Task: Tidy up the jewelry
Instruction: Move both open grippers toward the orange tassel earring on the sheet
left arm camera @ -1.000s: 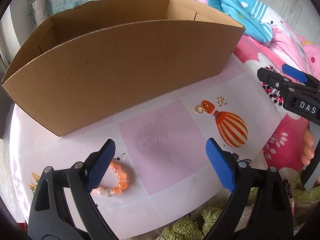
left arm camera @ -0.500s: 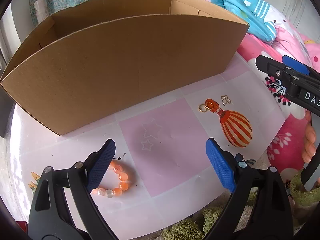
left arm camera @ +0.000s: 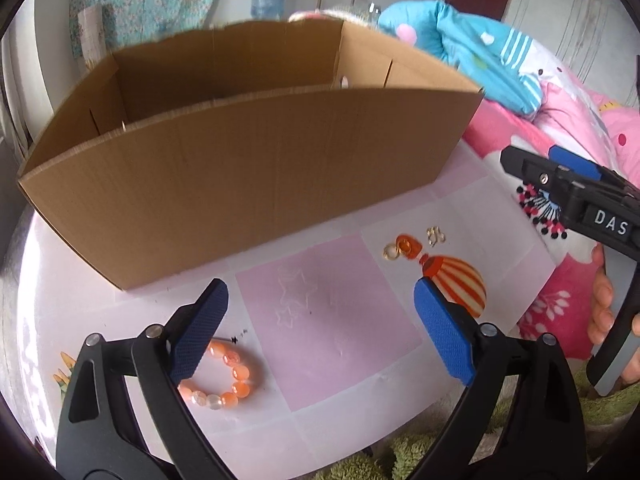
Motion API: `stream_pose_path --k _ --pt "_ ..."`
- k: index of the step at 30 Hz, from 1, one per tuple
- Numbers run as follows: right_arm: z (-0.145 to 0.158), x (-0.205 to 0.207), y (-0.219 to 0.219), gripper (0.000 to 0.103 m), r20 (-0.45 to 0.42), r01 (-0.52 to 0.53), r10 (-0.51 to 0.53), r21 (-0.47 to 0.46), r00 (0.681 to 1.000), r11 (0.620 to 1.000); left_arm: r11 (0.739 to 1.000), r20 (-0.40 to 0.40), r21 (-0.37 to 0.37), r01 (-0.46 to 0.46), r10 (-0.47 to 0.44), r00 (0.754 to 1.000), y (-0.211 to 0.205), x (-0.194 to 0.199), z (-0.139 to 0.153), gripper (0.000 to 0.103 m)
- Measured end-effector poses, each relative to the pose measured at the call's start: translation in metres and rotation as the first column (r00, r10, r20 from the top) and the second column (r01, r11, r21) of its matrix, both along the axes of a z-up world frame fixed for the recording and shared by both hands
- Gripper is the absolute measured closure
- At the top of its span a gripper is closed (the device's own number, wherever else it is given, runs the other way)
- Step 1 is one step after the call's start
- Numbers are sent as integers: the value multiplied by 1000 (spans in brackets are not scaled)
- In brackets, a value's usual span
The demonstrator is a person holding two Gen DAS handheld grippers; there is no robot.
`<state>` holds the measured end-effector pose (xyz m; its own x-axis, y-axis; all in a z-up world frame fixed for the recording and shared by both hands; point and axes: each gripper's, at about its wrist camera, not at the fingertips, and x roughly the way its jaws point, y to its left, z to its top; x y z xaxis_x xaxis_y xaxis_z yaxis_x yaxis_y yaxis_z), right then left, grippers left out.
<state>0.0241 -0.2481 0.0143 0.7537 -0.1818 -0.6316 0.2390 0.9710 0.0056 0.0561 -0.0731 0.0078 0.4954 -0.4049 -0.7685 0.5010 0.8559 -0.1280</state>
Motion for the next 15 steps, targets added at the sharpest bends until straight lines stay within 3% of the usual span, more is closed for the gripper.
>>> stream_pose_path --k 8,15 --pt "1 -2 -4 7 16 1 -1 22 1000 1000 999 29 -36 14 -13 999 -3 -5 8 11" --pt "3 -7 -17 7 27 17 -18 48 999 999 989 -14 -145 5 -7 1000 5 -1 9 10"
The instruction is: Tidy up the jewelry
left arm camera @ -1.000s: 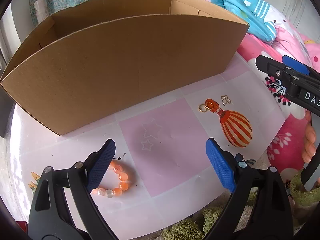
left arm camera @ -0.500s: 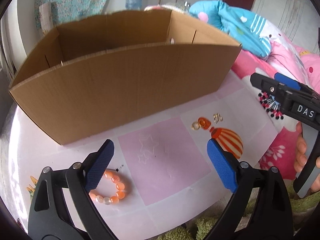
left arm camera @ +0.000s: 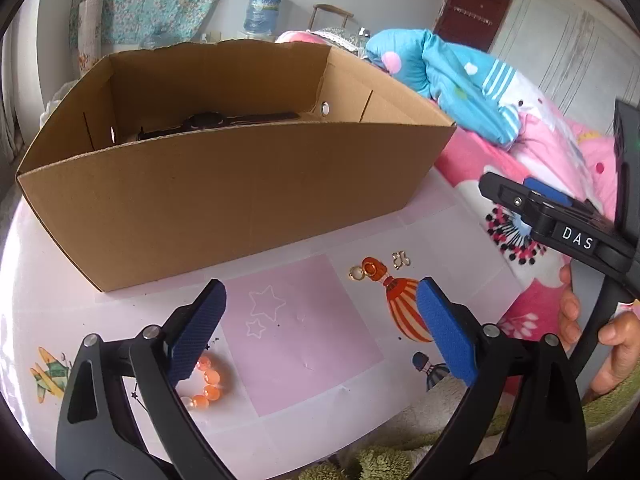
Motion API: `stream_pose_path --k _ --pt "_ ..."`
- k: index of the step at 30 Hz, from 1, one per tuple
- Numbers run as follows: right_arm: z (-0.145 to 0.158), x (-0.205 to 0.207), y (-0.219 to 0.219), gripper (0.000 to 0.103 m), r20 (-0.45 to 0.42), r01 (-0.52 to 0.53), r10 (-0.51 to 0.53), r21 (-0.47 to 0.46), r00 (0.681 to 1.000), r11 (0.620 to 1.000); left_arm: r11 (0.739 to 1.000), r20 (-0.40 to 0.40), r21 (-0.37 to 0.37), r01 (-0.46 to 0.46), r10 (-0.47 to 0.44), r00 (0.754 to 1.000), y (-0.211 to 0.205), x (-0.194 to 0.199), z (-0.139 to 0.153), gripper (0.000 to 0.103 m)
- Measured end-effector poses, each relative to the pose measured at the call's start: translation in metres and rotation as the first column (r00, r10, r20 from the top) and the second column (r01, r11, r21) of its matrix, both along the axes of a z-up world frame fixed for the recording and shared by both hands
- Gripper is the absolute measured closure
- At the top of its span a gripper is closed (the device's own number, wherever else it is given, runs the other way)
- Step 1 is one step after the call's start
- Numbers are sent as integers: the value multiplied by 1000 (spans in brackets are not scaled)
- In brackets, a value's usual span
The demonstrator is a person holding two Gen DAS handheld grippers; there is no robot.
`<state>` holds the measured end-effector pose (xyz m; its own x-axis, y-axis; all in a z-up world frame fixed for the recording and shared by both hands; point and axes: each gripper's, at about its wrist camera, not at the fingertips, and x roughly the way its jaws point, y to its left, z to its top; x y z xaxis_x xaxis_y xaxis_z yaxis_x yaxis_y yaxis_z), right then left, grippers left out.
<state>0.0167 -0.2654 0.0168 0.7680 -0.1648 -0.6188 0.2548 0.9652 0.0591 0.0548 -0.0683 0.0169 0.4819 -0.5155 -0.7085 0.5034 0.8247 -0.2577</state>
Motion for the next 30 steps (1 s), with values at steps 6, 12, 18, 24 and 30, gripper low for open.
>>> stream_pose_path --k 6,12,18,24,30 --pt "-11 -9 -28 7 -27 21 -18 108 999 994 999 -16 -33 29 -30 999 4 2 -4 10" --pt "-25 -9 -19 7 -91 -44 55 118 994 992 997 86 46 56 -60 995 -5 -5 2 10" --pt "-36 -9 -1 11 -87 -137 152 157 985 978 988 148 129 88 -107 983 -21 -5 3 25" --pt "-50 2 16 31 -118 -204 223 153 968 967 964 91 195 181 -201 975 -41 6 -11 59" --pt "-64 13 20 38 -142 -239 270 200 952 950 930 40 224 293 -309 950 -58 14 -21 78"
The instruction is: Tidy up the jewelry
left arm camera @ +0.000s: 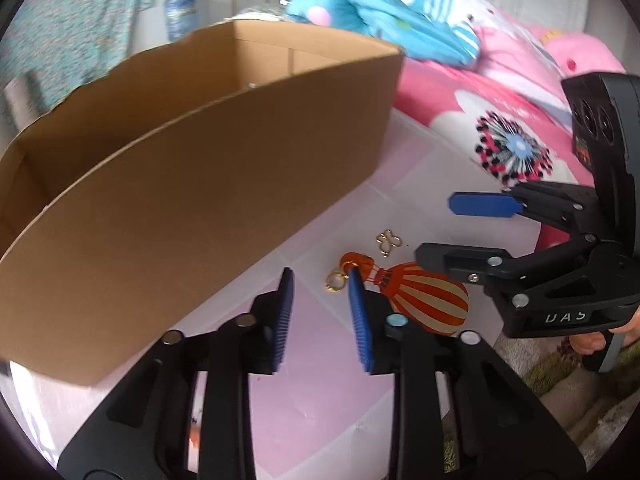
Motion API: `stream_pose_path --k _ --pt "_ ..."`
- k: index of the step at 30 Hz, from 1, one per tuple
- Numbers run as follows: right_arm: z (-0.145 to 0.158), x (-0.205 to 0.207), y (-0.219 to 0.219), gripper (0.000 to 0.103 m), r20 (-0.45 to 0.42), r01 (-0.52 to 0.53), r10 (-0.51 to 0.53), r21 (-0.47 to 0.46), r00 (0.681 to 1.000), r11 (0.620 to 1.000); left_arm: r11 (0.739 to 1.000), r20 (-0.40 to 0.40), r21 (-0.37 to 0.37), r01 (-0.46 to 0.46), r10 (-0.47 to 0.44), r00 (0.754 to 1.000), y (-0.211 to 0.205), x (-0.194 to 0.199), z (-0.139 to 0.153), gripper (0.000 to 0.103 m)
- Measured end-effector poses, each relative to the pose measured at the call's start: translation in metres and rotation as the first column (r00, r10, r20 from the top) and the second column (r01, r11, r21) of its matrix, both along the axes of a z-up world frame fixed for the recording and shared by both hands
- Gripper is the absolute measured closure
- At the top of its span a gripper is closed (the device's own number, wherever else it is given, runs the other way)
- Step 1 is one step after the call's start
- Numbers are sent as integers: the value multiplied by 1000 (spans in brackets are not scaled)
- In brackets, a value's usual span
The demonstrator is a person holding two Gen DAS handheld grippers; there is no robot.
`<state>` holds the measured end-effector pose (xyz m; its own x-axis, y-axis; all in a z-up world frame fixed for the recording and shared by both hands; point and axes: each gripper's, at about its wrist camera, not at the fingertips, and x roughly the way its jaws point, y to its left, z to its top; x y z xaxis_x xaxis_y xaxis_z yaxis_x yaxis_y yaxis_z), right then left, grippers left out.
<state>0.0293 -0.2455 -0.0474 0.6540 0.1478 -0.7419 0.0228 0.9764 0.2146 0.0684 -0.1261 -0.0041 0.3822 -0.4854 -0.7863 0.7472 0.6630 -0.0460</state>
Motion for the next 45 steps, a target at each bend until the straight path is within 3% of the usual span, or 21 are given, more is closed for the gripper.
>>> stream_pose_path --k 7,12,30,39,45 --pt "-2 3 -4 38 5 2 -2 24 1000 1000 998 -10 43 55 -55 998 -14 1 -7 79" --pt "-2 5 -6 38 10 2 -3 40 1000 999 995 -5 74 59 -59 998 -20 1 -14 93" --pt "1 2 -3 41 30 -14 12 66 999 998 995 7 88 47 -48 999 -18 0 -16 93" --pt "4 15 20 57 41 -102 99 65 994 993 995 -1 92 -29 29 1000 4 4 -15 93" --pt "0 33 35 74 19 -155 155 30 988 987 995 -5 84 -53 53 999 13 6 -15 93"
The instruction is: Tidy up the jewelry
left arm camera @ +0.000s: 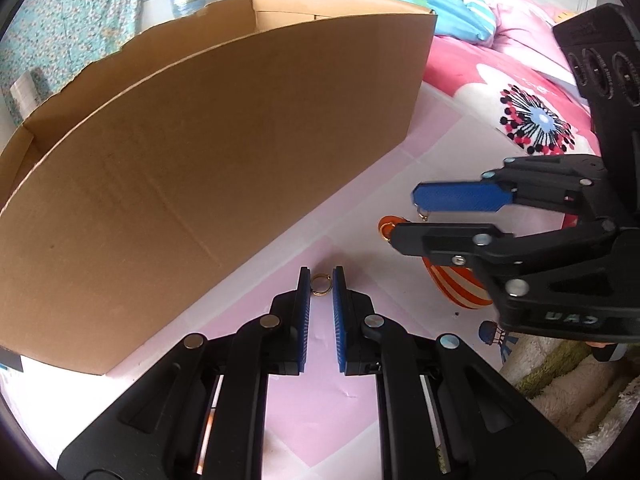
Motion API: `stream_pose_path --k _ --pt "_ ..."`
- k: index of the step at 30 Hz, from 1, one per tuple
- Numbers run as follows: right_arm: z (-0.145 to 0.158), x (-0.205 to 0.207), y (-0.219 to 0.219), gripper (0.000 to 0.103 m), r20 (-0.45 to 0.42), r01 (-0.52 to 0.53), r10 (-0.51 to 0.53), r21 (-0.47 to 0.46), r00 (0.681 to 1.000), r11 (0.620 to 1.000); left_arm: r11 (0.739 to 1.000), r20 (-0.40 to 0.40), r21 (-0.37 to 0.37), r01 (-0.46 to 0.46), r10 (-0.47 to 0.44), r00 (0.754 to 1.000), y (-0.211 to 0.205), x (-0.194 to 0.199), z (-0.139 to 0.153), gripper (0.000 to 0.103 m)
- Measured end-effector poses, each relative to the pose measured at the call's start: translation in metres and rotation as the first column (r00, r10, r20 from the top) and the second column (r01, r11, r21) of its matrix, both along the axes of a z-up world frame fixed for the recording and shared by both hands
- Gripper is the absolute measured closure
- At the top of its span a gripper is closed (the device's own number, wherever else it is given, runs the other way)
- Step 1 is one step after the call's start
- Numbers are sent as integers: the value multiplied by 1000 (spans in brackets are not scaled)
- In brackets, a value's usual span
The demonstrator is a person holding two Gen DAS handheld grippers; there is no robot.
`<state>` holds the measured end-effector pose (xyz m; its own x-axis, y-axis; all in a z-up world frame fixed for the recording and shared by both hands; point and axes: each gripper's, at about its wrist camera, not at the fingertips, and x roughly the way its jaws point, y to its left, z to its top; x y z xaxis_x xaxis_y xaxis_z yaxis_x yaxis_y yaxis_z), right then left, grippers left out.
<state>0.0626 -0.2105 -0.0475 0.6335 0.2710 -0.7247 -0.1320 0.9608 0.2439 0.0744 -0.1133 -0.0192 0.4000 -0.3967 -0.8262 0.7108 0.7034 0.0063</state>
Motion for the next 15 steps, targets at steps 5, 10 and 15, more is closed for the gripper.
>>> stream_pose_path --k 5,10,15 --pt "-4 8 3 84 -19 -24 24 -35 1000 999 1000 2 -4 1 -1 1000 0 0 -1 93" --pt "-3 10 10 85 -15 -59 57 -103 998 993 1000 2 -9 0 0 1000 1 0 -1 93" --pt "-2 7 20 92 -11 -88 88 -167 996 982 1000 5 -10 1 -1 1000 1 -1 -2 93"
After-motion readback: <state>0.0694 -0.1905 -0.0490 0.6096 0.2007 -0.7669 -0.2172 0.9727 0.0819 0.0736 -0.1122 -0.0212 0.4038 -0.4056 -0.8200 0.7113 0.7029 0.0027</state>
